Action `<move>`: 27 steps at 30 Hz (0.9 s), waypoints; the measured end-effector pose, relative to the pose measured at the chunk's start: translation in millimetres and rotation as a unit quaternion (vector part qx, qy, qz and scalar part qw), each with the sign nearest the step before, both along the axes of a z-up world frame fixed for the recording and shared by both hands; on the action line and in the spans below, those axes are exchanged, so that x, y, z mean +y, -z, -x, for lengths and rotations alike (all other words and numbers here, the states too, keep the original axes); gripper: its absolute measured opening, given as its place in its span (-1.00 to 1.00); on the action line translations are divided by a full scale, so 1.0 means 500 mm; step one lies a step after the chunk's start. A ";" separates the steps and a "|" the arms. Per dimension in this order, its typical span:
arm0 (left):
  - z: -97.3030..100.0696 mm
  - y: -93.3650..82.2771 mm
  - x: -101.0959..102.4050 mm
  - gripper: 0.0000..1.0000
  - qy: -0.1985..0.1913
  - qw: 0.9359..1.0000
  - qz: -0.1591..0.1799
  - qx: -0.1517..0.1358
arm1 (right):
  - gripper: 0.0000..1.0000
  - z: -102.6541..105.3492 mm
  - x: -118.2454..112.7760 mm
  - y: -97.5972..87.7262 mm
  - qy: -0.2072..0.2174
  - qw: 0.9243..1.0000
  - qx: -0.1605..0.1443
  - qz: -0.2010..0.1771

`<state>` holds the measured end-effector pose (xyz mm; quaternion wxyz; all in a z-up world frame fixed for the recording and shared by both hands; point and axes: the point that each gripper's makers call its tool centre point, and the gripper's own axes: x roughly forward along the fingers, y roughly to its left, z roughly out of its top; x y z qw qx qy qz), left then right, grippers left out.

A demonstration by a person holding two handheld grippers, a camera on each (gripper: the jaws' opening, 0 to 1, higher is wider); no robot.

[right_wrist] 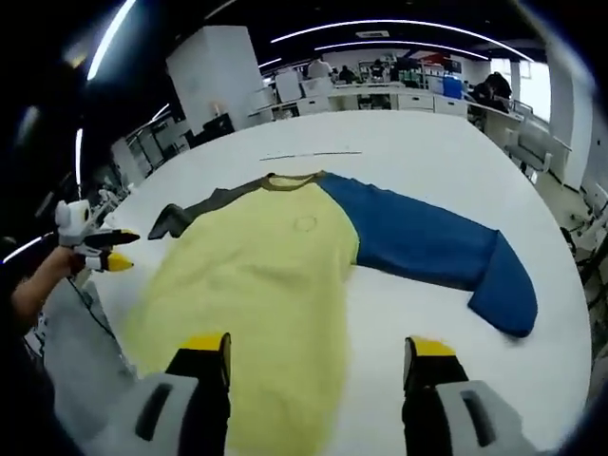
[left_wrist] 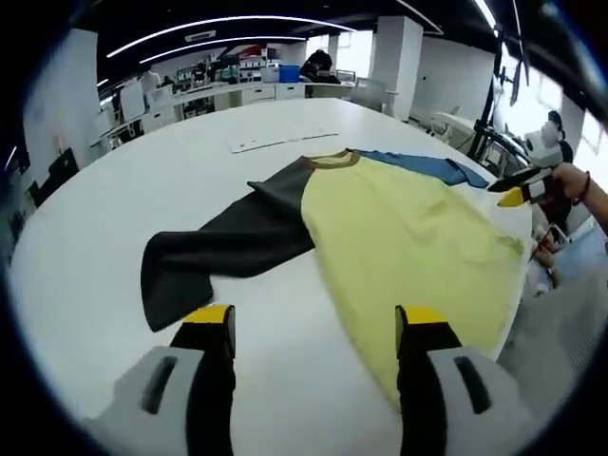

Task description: Fold the garment on the visible template until the final outline fits inside the template.

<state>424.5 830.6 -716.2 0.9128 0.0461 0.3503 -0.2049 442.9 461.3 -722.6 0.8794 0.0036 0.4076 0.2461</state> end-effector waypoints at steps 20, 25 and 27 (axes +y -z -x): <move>-0.122 0.032 0.013 0.09 -0.019 1.000 -0.005 -0.017 | 0.21 -0.159 0.000 0.028 -0.006 1.000 -0.014 0.008; -0.136 0.051 0.020 -0.05 -0.021 1.000 -0.009 -0.014 | 0.07 -0.177 -0.007 0.053 -0.010 1.000 -0.007 0.020; -0.144 0.056 0.024 -0.14 -0.025 0.999 -0.012 -0.018 | -0.04 -0.186 -0.011 0.061 -0.011 1.000 -0.003 0.022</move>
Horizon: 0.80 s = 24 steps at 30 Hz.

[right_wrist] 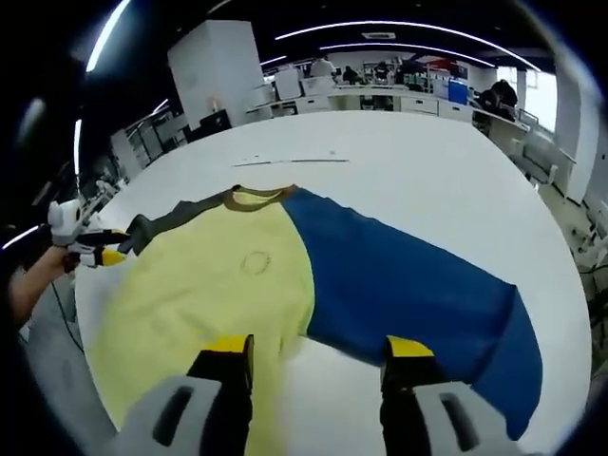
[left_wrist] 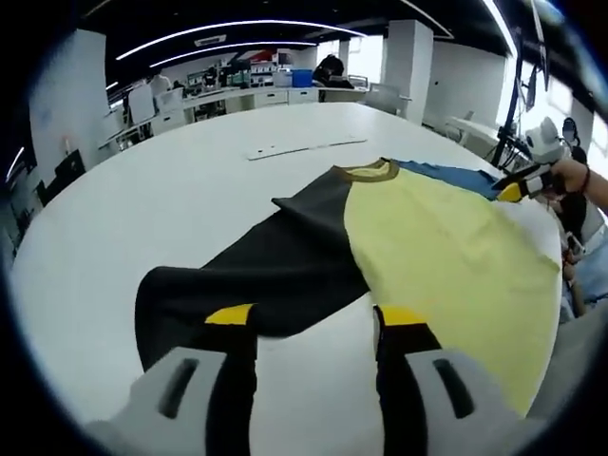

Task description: Fold the garment on the visible template until the final outline fits inside the template.

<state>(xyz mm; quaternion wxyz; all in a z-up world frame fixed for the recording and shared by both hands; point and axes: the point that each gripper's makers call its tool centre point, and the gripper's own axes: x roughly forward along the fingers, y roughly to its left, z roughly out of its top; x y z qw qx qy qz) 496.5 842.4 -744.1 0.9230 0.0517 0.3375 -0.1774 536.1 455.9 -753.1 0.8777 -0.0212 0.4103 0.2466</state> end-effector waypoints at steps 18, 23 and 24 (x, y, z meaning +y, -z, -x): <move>-0.022 0.045 -0.003 -0.47 0.049 0.996 -0.079 0.010 | -0.53 -0.023 -0.036 0.039 -0.030 0.995 -0.011 0.099; -0.032 0.043 -0.006 -0.67 0.043 0.997 -0.063 0.008 | -0.83 -0.030 -0.047 0.038 -0.015 0.995 -0.014 0.102; -0.033 0.043 -0.006 -0.73 0.044 0.997 -0.066 0.007 | -0.97 -0.030 -0.047 0.037 -0.013 0.995 -0.015 0.099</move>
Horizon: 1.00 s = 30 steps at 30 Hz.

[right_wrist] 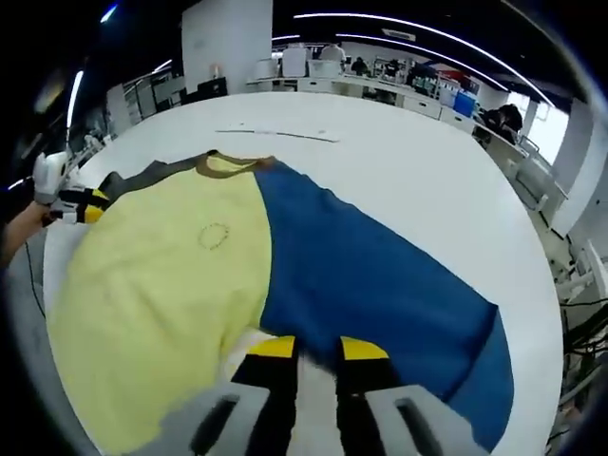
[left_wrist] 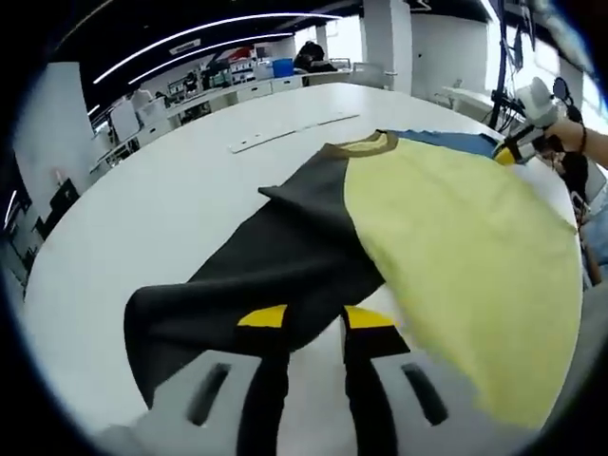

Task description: Fold the garment on the visible template until the final outline fits inside the template.

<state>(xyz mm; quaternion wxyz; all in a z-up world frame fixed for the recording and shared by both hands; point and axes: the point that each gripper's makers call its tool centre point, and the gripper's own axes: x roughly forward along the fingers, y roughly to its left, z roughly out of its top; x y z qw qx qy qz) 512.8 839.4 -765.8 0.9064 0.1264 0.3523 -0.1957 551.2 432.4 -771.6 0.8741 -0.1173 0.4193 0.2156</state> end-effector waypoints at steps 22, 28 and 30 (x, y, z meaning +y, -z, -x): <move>-0.004 -0.033 0.078 -1.00 -0.068 0.998 -0.015 -0.005 | -1.00 -0.029 -0.031 -0.019 0.067 0.997 -0.016 -0.017; -0.004 -0.031 0.103 -1.00 -0.083 0.996 -0.019 -0.007 | -1.00 -0.036 -0.038 -0.025 0.080 0.996 -0.022 -0.021; -0.006 -0.029 0.104 -1.00 -0.084 0.996 -0.019 -0.007 | -1.00 -0.036 -0.039 -0.024 0.081 0.996 -0.021 -0.021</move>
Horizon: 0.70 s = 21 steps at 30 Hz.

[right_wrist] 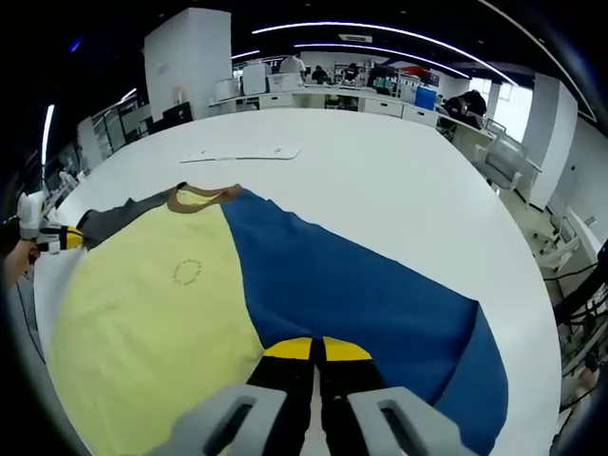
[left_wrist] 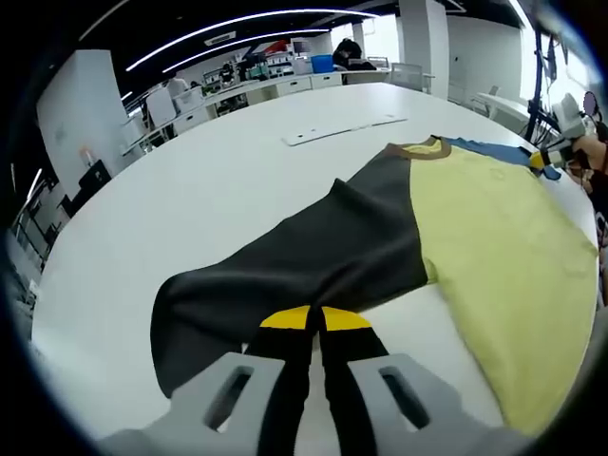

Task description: Fold the garment on the visible template until the final outline fits inside the template.

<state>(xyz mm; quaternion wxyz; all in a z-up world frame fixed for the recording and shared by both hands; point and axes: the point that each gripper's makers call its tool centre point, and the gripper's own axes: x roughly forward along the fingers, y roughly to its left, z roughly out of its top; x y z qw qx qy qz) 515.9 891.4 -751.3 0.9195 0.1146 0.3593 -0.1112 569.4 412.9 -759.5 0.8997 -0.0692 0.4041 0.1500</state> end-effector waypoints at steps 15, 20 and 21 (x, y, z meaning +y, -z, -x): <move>-0.009 0.011 0.021 -1.00 -0.003 0.999 -0.034 0.005 | -1.00 0.002 0.003 -0.003 -0.011 1.000 -0.001 0.000; -0.002 0.017 0.014 -1.00 0.009 0.999 -0.042 0.011 | -1.00 0.007 0.008 0.008 -0.029 0.999 0.007 0.010; 0.000 0.019 0.013 -1.00 0.012 0.999 -0.045 0.012 | -1.00 0.008 0.008 0.009 -0.029 1.000 0.010 0.005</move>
